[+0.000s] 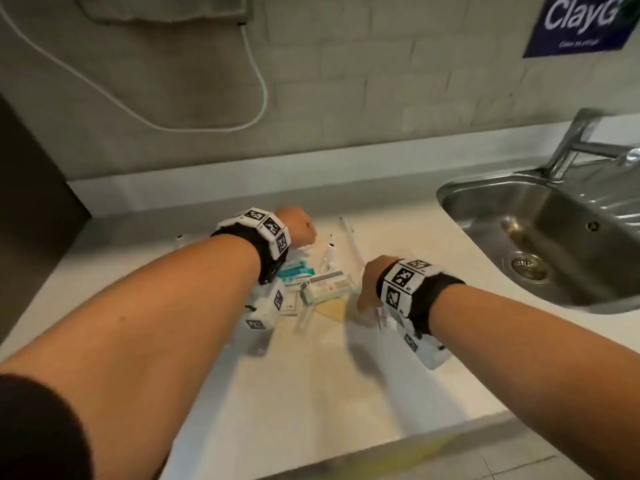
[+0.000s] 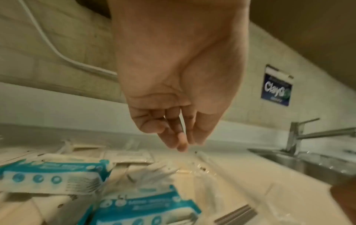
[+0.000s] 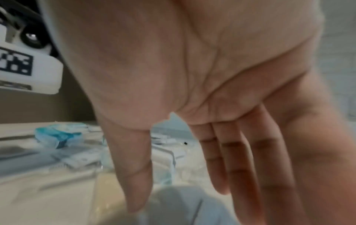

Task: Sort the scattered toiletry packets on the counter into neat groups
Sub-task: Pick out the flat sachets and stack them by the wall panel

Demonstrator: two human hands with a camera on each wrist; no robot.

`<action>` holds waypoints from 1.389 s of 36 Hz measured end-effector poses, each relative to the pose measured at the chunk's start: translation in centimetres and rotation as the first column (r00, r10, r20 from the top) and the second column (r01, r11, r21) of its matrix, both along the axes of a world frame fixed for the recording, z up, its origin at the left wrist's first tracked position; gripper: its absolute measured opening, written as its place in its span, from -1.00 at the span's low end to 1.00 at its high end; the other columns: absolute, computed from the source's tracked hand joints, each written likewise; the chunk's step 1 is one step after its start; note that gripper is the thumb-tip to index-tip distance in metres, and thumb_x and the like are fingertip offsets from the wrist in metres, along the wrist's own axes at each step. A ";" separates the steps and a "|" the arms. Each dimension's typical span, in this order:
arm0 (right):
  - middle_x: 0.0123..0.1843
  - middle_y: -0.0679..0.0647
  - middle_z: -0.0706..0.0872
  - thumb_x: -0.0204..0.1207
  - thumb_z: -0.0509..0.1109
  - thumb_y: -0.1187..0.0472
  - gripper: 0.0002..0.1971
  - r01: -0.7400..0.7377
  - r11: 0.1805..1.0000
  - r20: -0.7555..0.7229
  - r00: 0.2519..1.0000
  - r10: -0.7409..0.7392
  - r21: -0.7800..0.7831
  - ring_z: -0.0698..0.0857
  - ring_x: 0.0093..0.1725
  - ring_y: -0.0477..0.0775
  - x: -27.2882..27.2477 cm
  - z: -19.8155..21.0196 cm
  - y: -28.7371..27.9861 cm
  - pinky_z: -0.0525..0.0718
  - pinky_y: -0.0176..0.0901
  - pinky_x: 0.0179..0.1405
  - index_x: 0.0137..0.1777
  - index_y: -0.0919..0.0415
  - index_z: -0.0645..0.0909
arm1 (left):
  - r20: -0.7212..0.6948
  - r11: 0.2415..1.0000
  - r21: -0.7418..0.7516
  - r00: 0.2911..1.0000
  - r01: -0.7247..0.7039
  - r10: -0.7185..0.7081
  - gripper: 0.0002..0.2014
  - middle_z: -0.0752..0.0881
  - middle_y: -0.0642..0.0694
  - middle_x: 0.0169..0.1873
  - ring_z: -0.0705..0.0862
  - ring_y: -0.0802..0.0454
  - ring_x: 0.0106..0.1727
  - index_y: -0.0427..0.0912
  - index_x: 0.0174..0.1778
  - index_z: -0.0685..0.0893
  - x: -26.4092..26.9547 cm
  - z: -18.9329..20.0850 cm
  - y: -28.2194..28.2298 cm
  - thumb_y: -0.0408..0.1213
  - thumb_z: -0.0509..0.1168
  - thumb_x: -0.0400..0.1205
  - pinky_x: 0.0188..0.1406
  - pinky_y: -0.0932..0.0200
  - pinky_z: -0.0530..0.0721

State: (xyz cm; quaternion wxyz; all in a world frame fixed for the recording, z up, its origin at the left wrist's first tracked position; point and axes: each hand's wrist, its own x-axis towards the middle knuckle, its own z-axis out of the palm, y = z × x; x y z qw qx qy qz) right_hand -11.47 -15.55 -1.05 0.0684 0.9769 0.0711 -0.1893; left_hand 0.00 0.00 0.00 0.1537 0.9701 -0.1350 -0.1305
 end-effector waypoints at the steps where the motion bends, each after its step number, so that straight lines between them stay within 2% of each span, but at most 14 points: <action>1: -0.08 0.13 0.68 0.54 0.36 0.04 -0.72 -0.015 1.000 -0.023 1.000 0.015 -0.015 0.56 -0.19 0.12 -0.5 -0.1 -0.2 0.56 -0.18 -0.21 0.11 0.20 0.67 | 0.000 0.999 0.041 1.000 -0.013 0.013 -0.73 0.76 -0.19 0.20 0.71 -0.10 0.10 -0.25 0.22 0.76 0.3 -0.3 -0.2 -0.29 0.27 0.67 0.21 0.07 0.64; 4: 0.12 0.17 0.67 0.61 0.30 0.16 -0.72 -0.035 0.998 -0.076 0.997 0.031 -0.053 0.47 -0.14 0.13 -1.2 -0.8 -0.3 0.53 -0.15 -0.17 0.24 0.26 0.61 | 0.007 0.990 0.125 0.998 -0.069 0.069 -0.71 0.71 -0.22 0.29 0.68 -0.14 0.20 -0.26 0.30 0.71 1.1 -1.6 -0.3 -0.31 0.25 0.70 0.30 0.03 0.59; 8: -0.07 0.17 0.68 0.52 0.35 0.25 -0.75 -0.028 1.000 -0.084 0.996 0.028 0.001 0.65 -0.17 0.18 -0.5 -1.6 0.3 0.67 -0.15 -0.17 0.15 0.33 0.64 | -0.003 0.962 0.265 0.997 -0.072 0.076 -0.61 0.65 -0.21 0.34 0.64 -0.20 0.33 -0.24 0.40 0.61 1.9 -3.2 0.1 -0.15 0.24 0.70 0.33 0.00 0.58; 12: -0.16 0.10 0.70 0.55 0.32 0.29 -0.79 0.044 0.998 -0.111 0.993 -0.038 0.051 0.71 -0.11 0.16 0.1 -2.3 0.5 0.67 -0.13 -0.13 0.13 0.34 0.65 | 0.009 0.949 0.311 0.999 -0.054 0.053 -0.61 0.70 -0.17 0.23 0.69 -0.21 0.18 -0.19 0.27 0.62 3.4 -4.9 0.6 -0.01 0.24 0.65 0.27 -0.08 0.63; 16: 0.13 0.19 0.73 0.57 0.30 0.32 -0.76 0.040 0.998 -0.141 0.989 -0.034 0.038 0.71 0.09 0.17 0.6 -2.0 0.4 0.62 -0.15 -0.03 0.20 0.35 0.60 | 0.003 0.956 0.290 0.999 -0.040 0.041 -0.54 0.69 -0.17 0.30 0.68 -0.16 0.26 -0.22 0.39 0.61 3.9 -5.0 0.7 -0.06 0.36 0.63 0.31 -0.05 0.64; 21: -0.04 0.11 0.70 0.49 0.43 0.22 -0.68 0.035 0.997 -0.161 0.987 -0.022 0.074 0.72 0.01 0.16 2.0 -2.2 0.4 0.72 -0.07 0.12 0.24 0.27 0.65 | -0.062 0.979 0.197 0.996 -0.055 0.068 -0.52 0.65 -0.12 0.36 0.64 -0.14 0.32 -0.13 0.40 0.59 4.0 -4.7 1.0 -0.11 0.46 0.57 0.35 -0.02 0.59; 24: 0.18 0.16 0.72 0.42 0.55 0.17 -0.60 0.095 0.987 -0.229 0.971 -0.064 0.128 0.70 0.11 0.16 2.8 -1.5 0.5 0.64 -0.08 0.20 0.25 0.24 0.67 | -0.093 0.980 0.190 0.992 -0.062 0.081 -0.53 0.66 -0.12 0.31 0.63 -0.13 0.29 -0.16 0.37 0.60 4.5 -5.0 0.9 -0.14 0.48 0.56 0.19 0.08 0.57; 27: -0.19 0.06 0.75 0.25 0.61 -0.01 -0.71 0.042 0.999 -0.276 0.961 -0.035 0.020 0.70 -0.21 0.07 3.2 -1.7 0.6 0.75 -0.03 0.07 -0.14 0.13 0.68 | -0.112 0.971 0.237 0.992 -0.026 0.054 -0.56 0.70 -0.18 0.25 0.66 -0.16 0.27 -0.23 0.31 0.64 4.5 -4.9 0.4 -0.09 0.45 0.58 0.19 0.05 0.60; 31: -0.04 0.09 0.77 0.31 0.63 0.03 -0.57 0.013 1.000 -0.289 0.957 -0.005 0.028 0.69 -0.11 0.12 4.4 -0.9 0.5 0.72 -0.03 0.11 0.08 0.27 0.69 | -0.100 0.968 0.249 0.995 0.029 -0.004 -0.76 0.73 -0.25 -0.09 0.69 -0.16 -0.03 -0.15 0.05 0.73 4.5 -4.8 0.5 -0.08 0.43 0.58 0.14 0.04 0.59; 33: 0.13 0.10 0.76 0.36 0.61 0.02 -0.49 0.020 0.998 -0.282 0.959 -0.002 0.060 0.69 0.05 0.13 5.2 -0.1 0.5 0.66 -0.02 0.22 0.23 0.28 0.65 | -0.060 0.980 0.191 0.997 0.053 -0.042 -0.86 0.61 -0.17 -0.26 0.55 -0.09 -0.23 -0.10 -0.14 0.64 4.6 -4.3 0.9 -0.12 0.42 0.57 -0.07 0.13 0.57; 35: 0.20 0.12 0.74 0.40 0.57 0.01 -0.47 0.005 0.992 -0.211 0.977 0.023 0.128 0.68 0.15 0.13 5.7 1.3 0.6 0.63 -0.02 0.27 0.30 0.26 0.61 | -0.051 0.996 0.075 0.998 0.040 -0.037 -0.87 0.63 -0.10 -0.24 0.55 -0.02 -0.26 -0.12 -0.13 0.63 4.4 -3.2 1.6 -0.15 0.40 0.59 -0.27 0.20 0.53; 39: 0.19 0.12 0.72 0.44 0.55 0.12 -0.55 -0.057 0.958 -0.051 0.996 0.074 0.281 0.65 -0.01 0.10 6.7 3.7 0.6 0.61 -0.14 0.00 0.29 0.23 0.59 | -0.037 0.990 -0.143 0.999 0.017 -0.022 -0.87 0.71 -0.01 -0.18 0.67 -0.04 -0.12 0.00 -0.12 0.64 4.0 -0.6 3.7 -0.12 0.46 0.57 -0.10 0.04 0.64; 42: 0.17 0.10 0.71 0.40 0.59 0.15 -0.47 -0.058 0.919 -0.024 0.997 0.073 0.390 0.66 -0.20 0.06 7.8 4.8 1.4 0.71 -0.13 -0.16 0.35 0.17 0.53 | -0.096 0.947 -0.315 0.995 -0.058 0.029 -0.88 0.79 -0.14 -0.09 0.75 -0.09 -0.07 -0.10 -0.06 0.71 2.9 0.9 5.6 -0.20 0.48 0.56 -0.03 -0.08 0.76; 50: -0.05 -0.04 0.66 0.32 0.65 0.17 -0.64 -0.196 0.752 0.167 0.979 0.116 0.630 0.60 -0.14 -0.03 10.2 6.1 5.1 0.48 -0.36 -0.36 0.05 0.08 0.60 | -0.144 0.830 -0.535 0.985 -0.157 0.093 -0.66 0.83 -0.03 -0.26 0.75 0.10 -0.29 -0.12 0.25 0.64 -1.2 2.1 10.9 -0.35 0.46 0.57 -0.32 0.16 0.66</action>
